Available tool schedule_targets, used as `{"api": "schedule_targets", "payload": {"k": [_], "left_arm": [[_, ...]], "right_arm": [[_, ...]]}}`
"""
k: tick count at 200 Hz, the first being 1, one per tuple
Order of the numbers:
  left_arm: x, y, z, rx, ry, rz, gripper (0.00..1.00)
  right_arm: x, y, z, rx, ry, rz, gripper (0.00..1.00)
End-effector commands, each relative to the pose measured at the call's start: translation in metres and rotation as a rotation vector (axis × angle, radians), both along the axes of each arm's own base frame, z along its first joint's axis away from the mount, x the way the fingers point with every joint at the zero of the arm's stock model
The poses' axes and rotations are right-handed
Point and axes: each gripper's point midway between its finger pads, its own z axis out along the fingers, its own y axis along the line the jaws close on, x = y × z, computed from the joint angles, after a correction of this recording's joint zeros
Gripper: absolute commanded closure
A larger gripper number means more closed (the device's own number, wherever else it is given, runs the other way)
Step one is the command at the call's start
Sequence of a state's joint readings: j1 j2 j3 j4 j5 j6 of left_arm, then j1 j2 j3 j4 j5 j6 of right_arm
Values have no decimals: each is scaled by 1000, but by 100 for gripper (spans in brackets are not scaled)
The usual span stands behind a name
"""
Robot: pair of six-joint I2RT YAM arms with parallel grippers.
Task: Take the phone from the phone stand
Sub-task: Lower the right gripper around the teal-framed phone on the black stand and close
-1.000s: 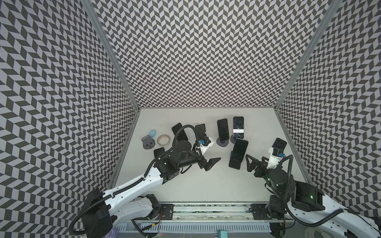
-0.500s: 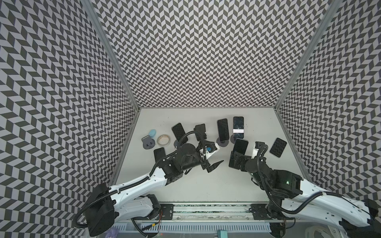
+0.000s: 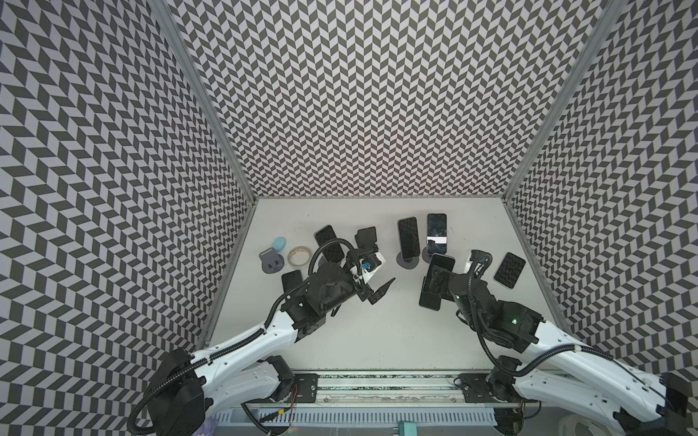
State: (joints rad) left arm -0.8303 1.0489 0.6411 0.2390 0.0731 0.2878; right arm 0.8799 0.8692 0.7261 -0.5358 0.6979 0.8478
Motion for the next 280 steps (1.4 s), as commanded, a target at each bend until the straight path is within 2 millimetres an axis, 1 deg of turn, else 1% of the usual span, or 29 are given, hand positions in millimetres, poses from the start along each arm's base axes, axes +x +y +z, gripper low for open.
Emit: {"api": "schedule_targets", "payload": {"k": [1, 31, 88, 108, 138, 151, 186, 227, 258, 280], "left_arm": [[-2, -5, 0, 10, 0, -38, 0], [-6, -11, -5, 14, 22, -73, 0], [1, -9, -11, 42, 32, -43, 0], [2, -9, -12, 44, 36, -41, 0], [3, -10, -13, 47, 43, -39, 0], [3, -10, -14, 49, 46, -37, 0], [3, -11, -15, 50, 51, -40, 0], [3, -11, -16, 56, 57, -41, 0], [3, -11, -14, 54, 58, -43, 0], [2, -12, -14, 52, 59, -48, 0]], "right_arm": [[8, 3, 3, 33, 5, -34, 1], [16, 5, -3, -6, 47, -76, 1], [29, 5, -19, -100, 115, -170, 1], [33, 7, -23, -113, 122, -173, 1], [38, 3, -27, -130, 126, -197, 1], [41, 4, -28, -132, 125, -184, 0], [47, 8, -30, -135, 116, -144, 4], [57, 12, -34, -125, 117, -120, 6], [62, 10, -45, -156, 141, -138, 8], [65, 12, -54, -171, 156, -140, 12]]}}
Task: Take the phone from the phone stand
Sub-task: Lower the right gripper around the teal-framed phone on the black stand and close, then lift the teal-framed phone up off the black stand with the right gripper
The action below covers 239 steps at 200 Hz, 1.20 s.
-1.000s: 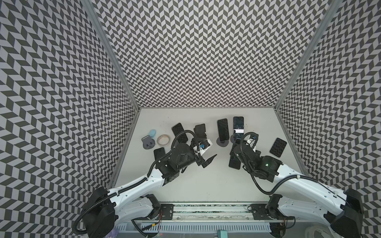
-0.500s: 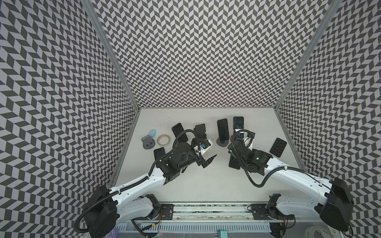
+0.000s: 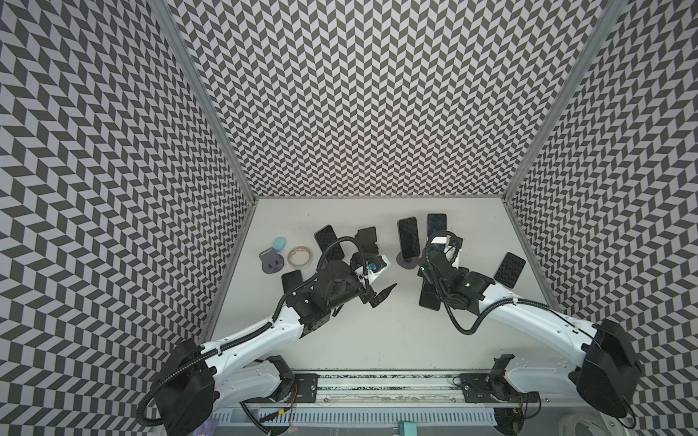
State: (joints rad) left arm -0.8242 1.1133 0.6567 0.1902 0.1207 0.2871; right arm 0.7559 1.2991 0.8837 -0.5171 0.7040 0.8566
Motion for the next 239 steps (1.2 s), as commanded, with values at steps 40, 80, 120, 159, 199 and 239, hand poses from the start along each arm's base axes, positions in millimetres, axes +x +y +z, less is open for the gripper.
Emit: {"api": "schedule_targets", "payload": {"k": [40, 80, 120, 159, 199, 239], "left_arm": [[1, -3, 14, -18, -12, -15, 0], [-1, -4, 14, -18, -8, -23, 0], [-1, -4, 15, -19, -7, -23, 0], [-1, -5, 15, -20, -4, -26, 0], [-1, -6, 12, -16, 4, -30, 0], [-1, -6, 12, -17, 9, -32, 0]], "right_arm": [[9, 3, -10, -6, 1, -24, 18], [9, -1, -13, -22, -5, -40, 21], [9, -4, -18, -42, 10, -51, 23], [6, -8, -12, -44, -6, -60, 29], [5, -10, -1, -34, -31, -50, 34], [4, -12, 9, -37, -53, -38, 36]]}}
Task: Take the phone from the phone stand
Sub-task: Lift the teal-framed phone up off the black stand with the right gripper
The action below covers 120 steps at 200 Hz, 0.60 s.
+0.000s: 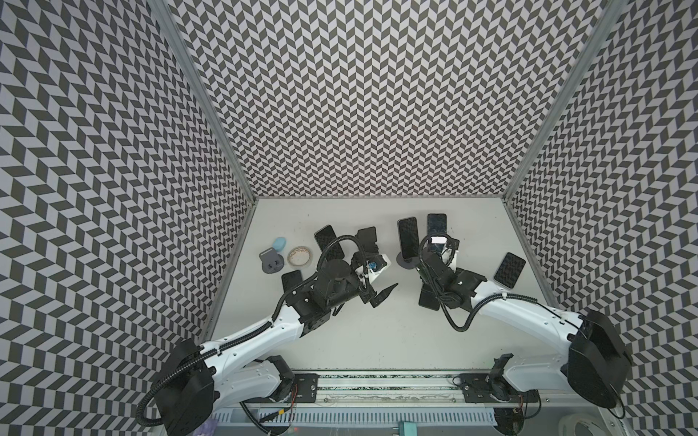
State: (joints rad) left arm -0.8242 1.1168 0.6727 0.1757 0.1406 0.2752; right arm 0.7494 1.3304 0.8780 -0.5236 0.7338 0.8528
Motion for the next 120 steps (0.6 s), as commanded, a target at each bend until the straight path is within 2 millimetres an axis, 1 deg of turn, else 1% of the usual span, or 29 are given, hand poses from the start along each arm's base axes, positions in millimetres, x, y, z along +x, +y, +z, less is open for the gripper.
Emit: {"api": "schedule_targets", "payload": {"k": [1, 21, 61, 107, 120], "left_arm": [[0, -3, 9, -8, -6, -16, 0], [0, -4, 8, -8, -2, -19, 0], [1, -3, 6, 1, 2, -12, 0], [0, -1, 13, -5, -8, -8, 0], [0, -1, 10, -1, -4, -8, 0]], "right_arm": [[3, -5, 19, 13, -71, -15, 36], [2, -5, 25, 18, -82, -4, 39], [0, -4, 36, 32, -89, 16, 39], [-5, 1, 45, 38, -49, 56, 39], [-8, 2, 49, 58, -56, 69, 39]]}}
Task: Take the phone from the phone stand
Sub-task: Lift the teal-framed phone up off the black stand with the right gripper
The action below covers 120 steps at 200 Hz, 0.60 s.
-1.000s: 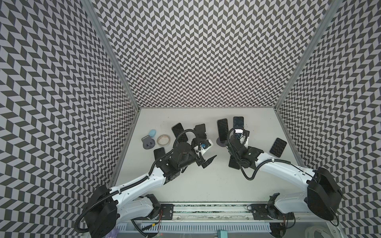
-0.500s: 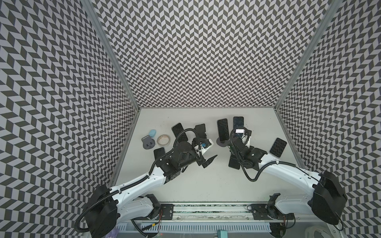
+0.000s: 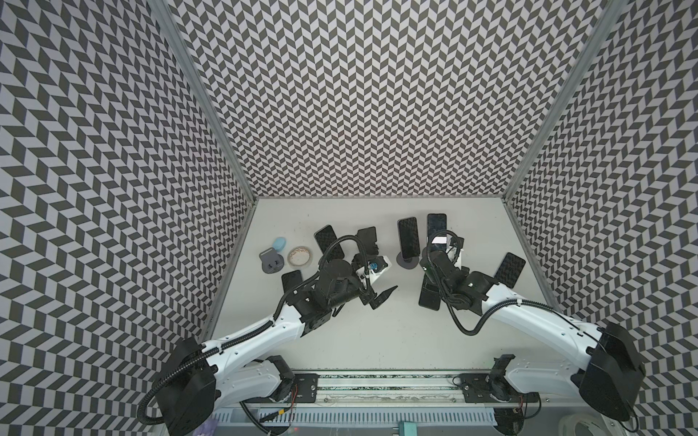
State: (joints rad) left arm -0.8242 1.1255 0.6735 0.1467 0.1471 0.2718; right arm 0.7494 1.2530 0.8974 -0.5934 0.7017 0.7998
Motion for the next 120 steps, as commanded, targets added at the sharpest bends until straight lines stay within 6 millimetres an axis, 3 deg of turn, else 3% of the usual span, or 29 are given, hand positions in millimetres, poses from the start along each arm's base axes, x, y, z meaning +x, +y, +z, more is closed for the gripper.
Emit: {"api": "schedule_targets", "payload": {"k": [1, 58, 120], "left_arm": [[2, -1, 19, -24, -32, -2, 0], [2, 2, 16, 1, -42, 12, 0], [-5, 16, 20, 29, -109, 53, 0]], "right_arm": [[1, 5, 31, 65, -64, 20, 39], [-5, 16, 59, 175, -134, 110, 42], [-7, 24, 61, 166, -114, 173, 43]]}}
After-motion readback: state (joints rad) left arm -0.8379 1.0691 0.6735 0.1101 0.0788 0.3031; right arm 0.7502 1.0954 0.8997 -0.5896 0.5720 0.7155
